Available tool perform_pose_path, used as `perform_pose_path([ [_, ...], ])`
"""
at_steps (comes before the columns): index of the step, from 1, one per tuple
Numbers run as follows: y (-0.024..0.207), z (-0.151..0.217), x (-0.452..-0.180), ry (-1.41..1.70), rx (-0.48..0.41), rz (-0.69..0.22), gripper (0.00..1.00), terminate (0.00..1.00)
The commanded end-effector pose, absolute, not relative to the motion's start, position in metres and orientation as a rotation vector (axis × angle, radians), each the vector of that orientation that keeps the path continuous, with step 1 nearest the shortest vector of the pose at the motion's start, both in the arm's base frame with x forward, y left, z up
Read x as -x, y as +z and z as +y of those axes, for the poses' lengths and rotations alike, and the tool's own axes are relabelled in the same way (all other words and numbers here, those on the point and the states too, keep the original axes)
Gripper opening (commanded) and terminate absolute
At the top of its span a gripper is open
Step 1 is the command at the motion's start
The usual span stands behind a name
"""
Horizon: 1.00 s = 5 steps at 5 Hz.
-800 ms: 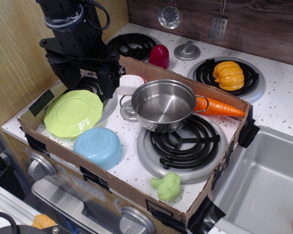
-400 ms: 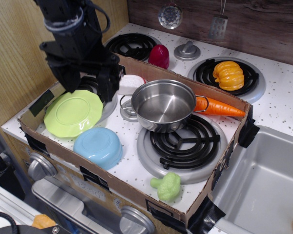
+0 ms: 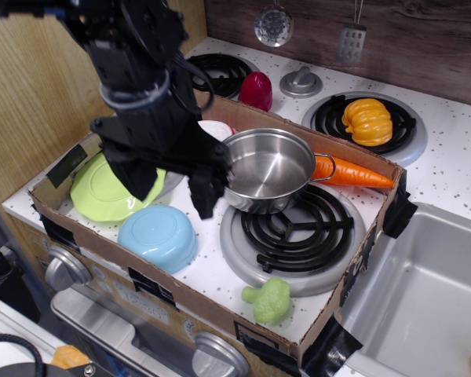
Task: Put broccoli in pot
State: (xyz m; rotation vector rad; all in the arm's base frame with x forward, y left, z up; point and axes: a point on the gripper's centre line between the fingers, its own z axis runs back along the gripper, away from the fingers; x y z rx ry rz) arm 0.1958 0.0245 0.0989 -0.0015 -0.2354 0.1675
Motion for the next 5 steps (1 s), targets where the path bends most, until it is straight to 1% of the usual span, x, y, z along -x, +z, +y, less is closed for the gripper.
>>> perform_pose_path([
  [1,0.088,-0.022,-0.185,0.158,0.043,-0.278,1.00,0.00],
  [2,0.073,-0.040,-0.182,0.126,0.063,-0.283,1.00,0.00],
  [3,0.050,-0.050,-0.185,0.101,0.107,-0.275,1.00,0.00],
  [4,0.035,-0.057,-0.194,0.092,0.130,-0.271,1.00,0.00],
  [5,0.030,-0.053,-0.205,0.072,0.134,-0.261,1.00,0.00],
])
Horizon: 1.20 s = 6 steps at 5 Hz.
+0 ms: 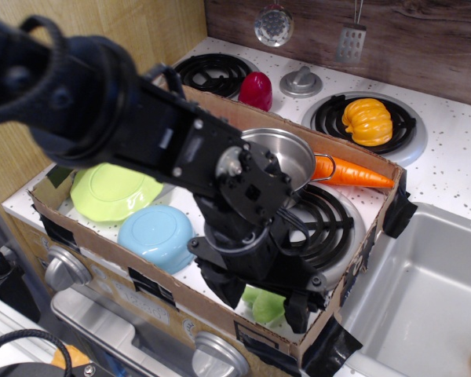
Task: Put broccoli in pot
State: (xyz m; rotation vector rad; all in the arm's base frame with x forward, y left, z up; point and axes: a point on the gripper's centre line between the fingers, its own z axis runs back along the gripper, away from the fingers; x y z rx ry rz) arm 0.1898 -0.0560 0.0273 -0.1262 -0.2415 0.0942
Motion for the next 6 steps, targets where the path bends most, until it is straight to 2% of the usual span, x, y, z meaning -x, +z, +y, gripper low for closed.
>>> perform_pose_path([
  [1,0.035,-0.046,-0.211,0.061,0.121,-0.248,1.00,0.00],
  [4,0.004,-0.050,-0.204,0.085,0.168,-0.270,1.00,0.00],
  [5,0.002,-0.048,-0.205,0.080,0.168,-0.268,1.00,0.00],
  [6,0.008,-0.046,-0.210,0.079,0.135,-0.264,0.00,0.00],
])
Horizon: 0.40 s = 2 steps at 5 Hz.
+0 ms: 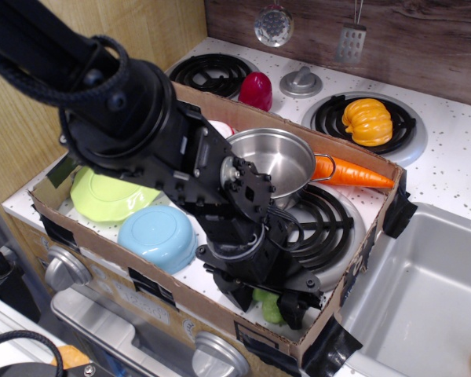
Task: Put broccoli in pot
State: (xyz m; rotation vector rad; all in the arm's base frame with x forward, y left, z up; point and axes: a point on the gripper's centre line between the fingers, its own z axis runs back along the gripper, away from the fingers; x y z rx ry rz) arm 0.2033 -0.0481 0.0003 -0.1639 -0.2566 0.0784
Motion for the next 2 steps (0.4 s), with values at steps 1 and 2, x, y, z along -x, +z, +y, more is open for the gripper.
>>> perform_pose_path([
  [1,0.021,-0.041,-0.216,0.067,0.111,-0.262,0.00,0.00],
  [2,0.049,-0.023,-0.228,0.050,0.072,-0.259,0.00,0.00],
])
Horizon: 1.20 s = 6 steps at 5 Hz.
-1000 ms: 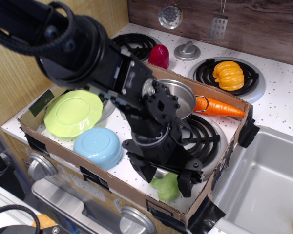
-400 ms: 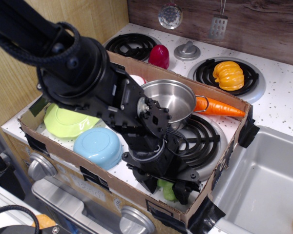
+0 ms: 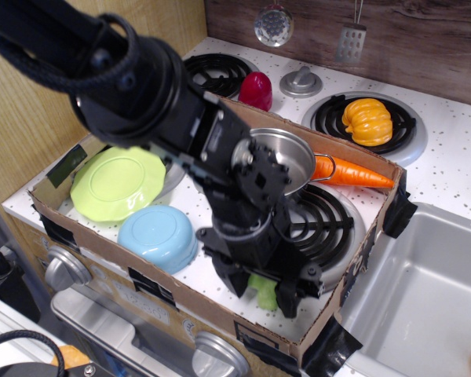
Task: Put broccoli in pot
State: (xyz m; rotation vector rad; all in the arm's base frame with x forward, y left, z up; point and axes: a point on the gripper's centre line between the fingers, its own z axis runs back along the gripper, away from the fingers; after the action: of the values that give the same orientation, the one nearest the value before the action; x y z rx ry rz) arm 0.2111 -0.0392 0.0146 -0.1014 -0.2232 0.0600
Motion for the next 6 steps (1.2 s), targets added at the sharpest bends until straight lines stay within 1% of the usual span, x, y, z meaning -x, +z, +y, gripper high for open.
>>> perform_pose_path([
  [1,0.067,-0.009,-0.240,0.044,0.063,-0.231,0.00,0.00],
  [2,0.078,0.001,-0.248,0.061,0.080,-0.181,0.00,0.00],
  [3,0.096,0.010,-0.258,0.052,0.059,-0.167,0.00,0.00],
  [4,0.098,0.021,-0.272,0.018,0.025,-0.229,0.00,0.00],
  [5,0.092,0.032,-0.288,0.006,0.011,-0.289,0.00,0.00],
  [6,0.086,0.038,-0.299,-0.011,-0.039,-0.471,0.00,0.00],
])
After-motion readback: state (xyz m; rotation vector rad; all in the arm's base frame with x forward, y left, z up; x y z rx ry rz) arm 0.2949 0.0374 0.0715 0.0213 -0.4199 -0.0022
